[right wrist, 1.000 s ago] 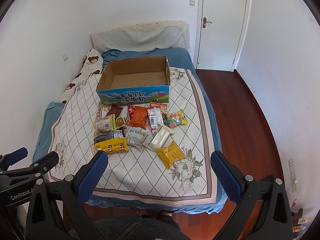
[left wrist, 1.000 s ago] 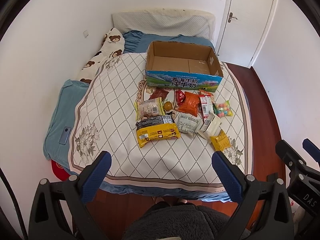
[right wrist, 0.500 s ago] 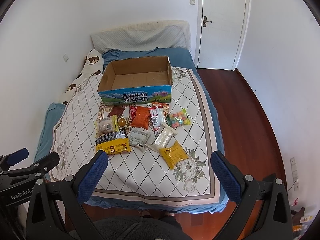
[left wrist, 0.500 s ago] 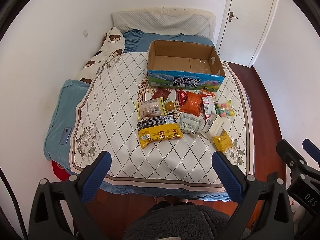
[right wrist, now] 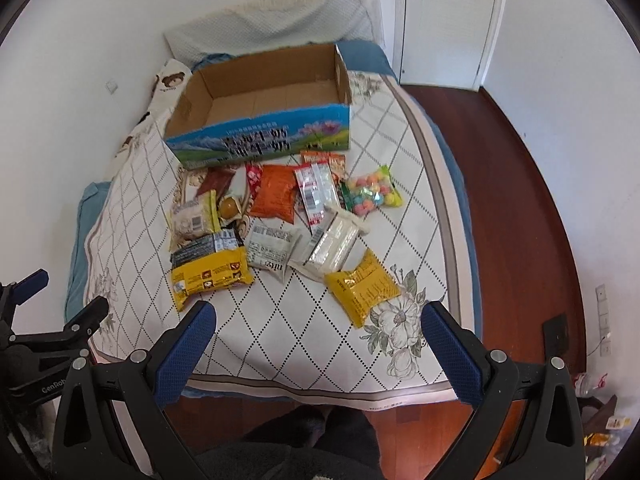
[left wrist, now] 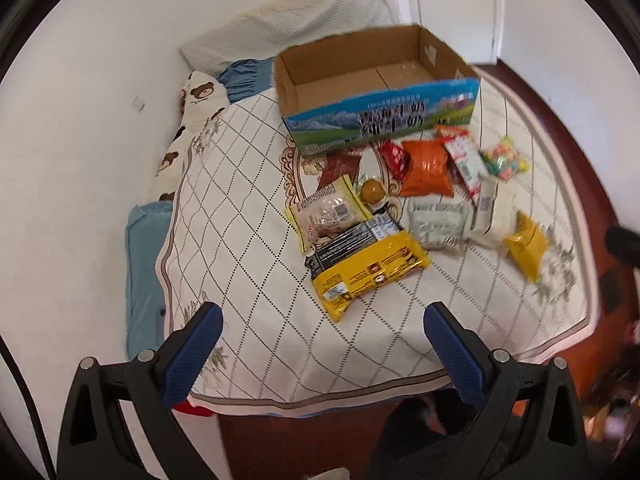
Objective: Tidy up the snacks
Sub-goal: 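Grasp the yellow-black snack bag with left tool while right grasps white bread pack, then lift both held packs and carry them over the cardboard box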
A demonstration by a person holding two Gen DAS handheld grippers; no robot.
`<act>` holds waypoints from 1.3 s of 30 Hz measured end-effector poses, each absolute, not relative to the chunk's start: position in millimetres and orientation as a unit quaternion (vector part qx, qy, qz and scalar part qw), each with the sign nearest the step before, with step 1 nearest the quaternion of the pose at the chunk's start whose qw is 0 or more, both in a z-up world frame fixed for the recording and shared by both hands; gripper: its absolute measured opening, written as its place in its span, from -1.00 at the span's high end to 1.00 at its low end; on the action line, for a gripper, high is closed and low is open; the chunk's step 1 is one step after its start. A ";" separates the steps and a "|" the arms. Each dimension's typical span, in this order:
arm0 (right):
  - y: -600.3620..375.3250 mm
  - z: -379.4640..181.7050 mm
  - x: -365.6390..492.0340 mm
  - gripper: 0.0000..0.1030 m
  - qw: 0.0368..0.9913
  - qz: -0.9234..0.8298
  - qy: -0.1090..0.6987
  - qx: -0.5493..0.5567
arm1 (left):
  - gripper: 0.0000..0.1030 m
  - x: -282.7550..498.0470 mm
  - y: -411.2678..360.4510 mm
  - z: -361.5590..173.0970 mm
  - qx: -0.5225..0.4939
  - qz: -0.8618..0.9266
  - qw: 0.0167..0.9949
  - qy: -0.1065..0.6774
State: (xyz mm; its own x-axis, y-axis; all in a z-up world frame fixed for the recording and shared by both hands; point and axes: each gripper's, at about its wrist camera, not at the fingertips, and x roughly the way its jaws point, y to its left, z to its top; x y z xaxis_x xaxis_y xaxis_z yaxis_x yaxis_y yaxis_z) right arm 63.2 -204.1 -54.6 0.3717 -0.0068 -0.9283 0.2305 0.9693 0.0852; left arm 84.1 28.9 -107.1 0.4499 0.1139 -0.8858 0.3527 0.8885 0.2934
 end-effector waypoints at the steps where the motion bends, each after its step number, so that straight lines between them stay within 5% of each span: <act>1: -206.4 -70.4 71.6 -1.00 0.815 -0.072 0.565 0.112 | -1.00 91.3 27.0 -123.6 0.251 -0.081 0.812 0.521; 11: -227.9 -206.1 140.2 -1.00 0.737 -0.076 0.643 0.194 | -1.00 153.6 -9.4 -274.2 0.484 -0.219 0.677 0.509; 21: -220.3 -223.4 155.4 -1.00 0.724 -0.095 0.654 0.194 | -0.98 200.0 -38.4 -349.5 0.544 -0.314 0.560 0.540; 25: -219.3 -220.8 156.8 -1.00 0.724 -0.108 0.652 0.196 | -0.65 218.9 -37.7 -333.1 0.465 -0.304 0.598 0.577; 30: -233.0 -218.7 159.5 -1.00 0.726 -0.131 0.640 0.216 | -0.62 253.0 -7.2 -317.2 0.291 -0.229 0.634 0.679; 34: -250.0 -235.4 175.5 -0.99 0.717 -0.137 0.636 0.251 | -0.62 280.6 43.0 -330.7 0.050 -0.143 0.605 0.781; 39: -262.5 -268.8 205.9 -0.67 0.702 -0.121 0.652 0.261 | -0.66 292.3 67.8 -338.9 -0.069 -0.107 0.602 0.788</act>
State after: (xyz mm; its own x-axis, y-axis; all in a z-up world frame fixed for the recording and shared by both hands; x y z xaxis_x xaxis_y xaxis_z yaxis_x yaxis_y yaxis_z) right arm 205.9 -262.5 -268.8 0.1206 0.1705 -0.9779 0.5090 0.8352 0.2084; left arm 292.3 67.8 -338.9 -0.2657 -0.2369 -0.9345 0.0199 0.9678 -0.2510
